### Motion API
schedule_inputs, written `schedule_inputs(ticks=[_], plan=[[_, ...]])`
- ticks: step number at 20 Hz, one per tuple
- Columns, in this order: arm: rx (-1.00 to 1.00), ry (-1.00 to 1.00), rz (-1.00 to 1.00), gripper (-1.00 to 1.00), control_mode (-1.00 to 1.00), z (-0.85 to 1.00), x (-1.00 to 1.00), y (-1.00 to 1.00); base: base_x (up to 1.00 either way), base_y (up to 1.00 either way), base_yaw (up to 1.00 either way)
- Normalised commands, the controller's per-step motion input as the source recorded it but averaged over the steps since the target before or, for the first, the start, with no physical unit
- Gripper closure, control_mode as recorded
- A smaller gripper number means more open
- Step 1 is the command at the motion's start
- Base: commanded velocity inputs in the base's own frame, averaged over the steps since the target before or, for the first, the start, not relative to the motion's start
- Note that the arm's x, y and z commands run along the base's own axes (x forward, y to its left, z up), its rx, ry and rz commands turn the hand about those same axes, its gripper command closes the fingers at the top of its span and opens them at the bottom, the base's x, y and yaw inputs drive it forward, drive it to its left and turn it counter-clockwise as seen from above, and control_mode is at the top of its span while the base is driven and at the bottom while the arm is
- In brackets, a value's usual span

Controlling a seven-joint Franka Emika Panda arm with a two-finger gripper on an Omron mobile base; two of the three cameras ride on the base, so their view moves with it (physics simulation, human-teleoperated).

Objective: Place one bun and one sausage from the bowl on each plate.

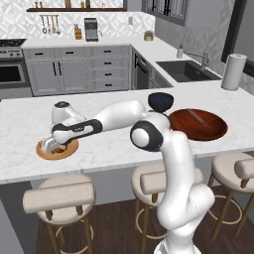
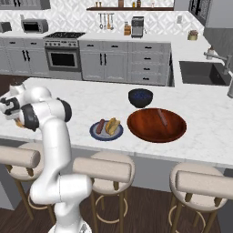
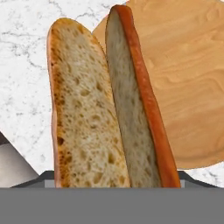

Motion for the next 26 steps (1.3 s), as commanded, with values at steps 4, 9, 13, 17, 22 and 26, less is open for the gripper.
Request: schedule_inputs(ticks=[4,9,13,17,22,26], plan=[[0.00,-0.03,0.00,1.00,-1.00,-0.30,0.07,0.00,0.00,0.00,0.00],[0.00,-0.02,0.00,1.00,-1.00,-0.07,0.44,0.06,0.00,0.00,0.00],[0.00,0.00,0.00,1.00,-1.00,-0.14,0.12,0.21,0.00,0.00,0.00],[0.00,0.00,0.00,-1.00,-1.00,0.00,0.02,0.04,0.00,0.00,0.00],[0.00,0.00,0.00,-1.00,-1.00,0.00,0.07,0.00,0.00,0.00,0.00],[0.00,0.00,0.00,-1.00,-1.00,0.01,0.00,-0.11,0.00,0.00,0.00]])
